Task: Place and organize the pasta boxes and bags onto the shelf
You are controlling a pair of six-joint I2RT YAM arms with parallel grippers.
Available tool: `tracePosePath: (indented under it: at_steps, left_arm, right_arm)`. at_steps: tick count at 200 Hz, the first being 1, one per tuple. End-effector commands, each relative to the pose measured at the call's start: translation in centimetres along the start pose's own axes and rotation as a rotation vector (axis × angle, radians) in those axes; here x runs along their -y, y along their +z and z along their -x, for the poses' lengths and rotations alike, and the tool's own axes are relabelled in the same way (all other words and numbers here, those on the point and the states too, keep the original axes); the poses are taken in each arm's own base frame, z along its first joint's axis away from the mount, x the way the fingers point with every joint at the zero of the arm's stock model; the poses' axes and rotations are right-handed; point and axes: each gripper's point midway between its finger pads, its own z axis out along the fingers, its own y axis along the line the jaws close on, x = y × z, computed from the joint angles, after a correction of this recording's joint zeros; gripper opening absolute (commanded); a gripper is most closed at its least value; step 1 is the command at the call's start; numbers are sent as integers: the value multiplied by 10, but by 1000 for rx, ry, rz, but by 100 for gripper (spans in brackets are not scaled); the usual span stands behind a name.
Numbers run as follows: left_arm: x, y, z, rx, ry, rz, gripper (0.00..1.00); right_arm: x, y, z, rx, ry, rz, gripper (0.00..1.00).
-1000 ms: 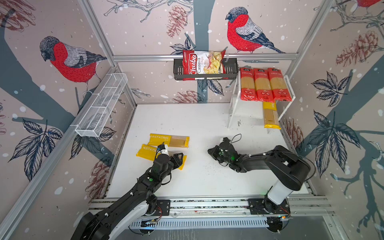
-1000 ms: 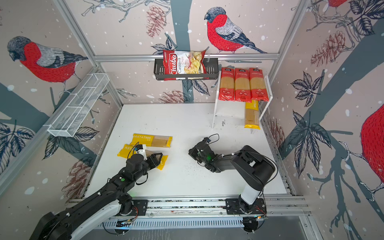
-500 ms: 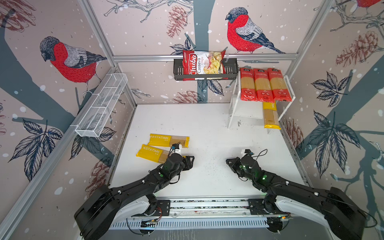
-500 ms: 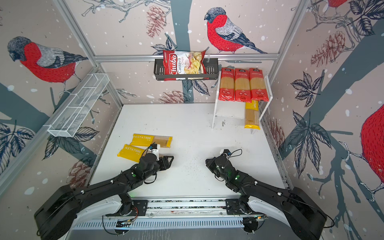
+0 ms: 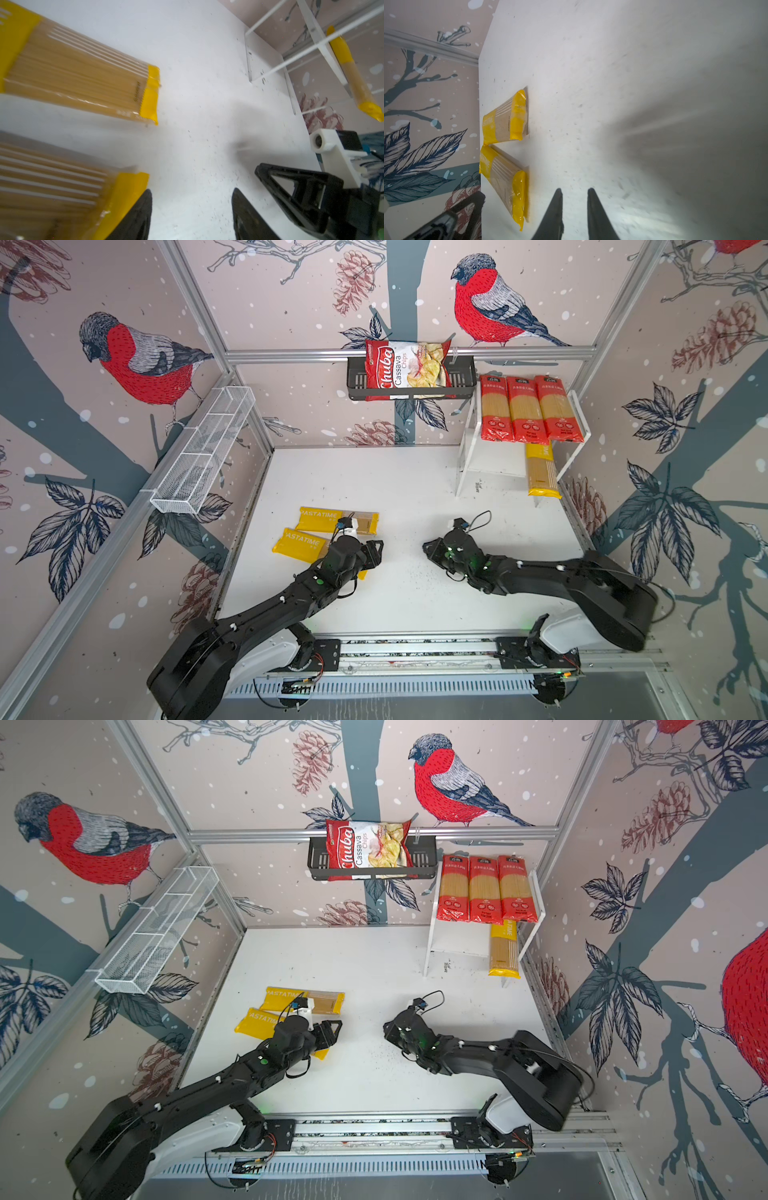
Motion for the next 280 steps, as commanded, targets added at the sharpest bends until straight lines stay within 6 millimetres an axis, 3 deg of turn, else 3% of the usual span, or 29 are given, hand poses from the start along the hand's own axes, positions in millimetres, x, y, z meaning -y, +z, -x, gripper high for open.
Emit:
tracePosePath:
  at_steps: [1,32,60,117,154,181,214,244,280]
  left_arm:
    - [-20,-4,11,-11,40,71,60]
    - [-44,-6,33,29,-19,116,60]
    - [-43,-9,38,44,-41,95,60]
    - [-42,-16,37,59,-59,66,61]
    - [-43,-21,42,82,-68,58,61]
    - [-40,-22,42,83,-75,46,61]
    - [-40,-25,40,87,-85,38,61]
    - [-42,-26,37,81,-109,37,62]
    - [-51,-25,28,65,-155,65,62]
  right_arm:
    - [-49,23,-9,-57,-64,141,33]
    - [-77,64,-15,-115,-77,167,45]
    - [-85,94,-19,-148,-71,159,48]
    - [-85,144,-31,-206,-45,101,47]
    - [-79,158,-38,-199,-44,42,35]
    - [-76,160,-37,-189,-5,52,16]
    - [-84,146,-26,-143,25,108,2]
    - [-86,124,-13,-113,70,141,0]
    - [-61,84,2,-73,155,139,0]
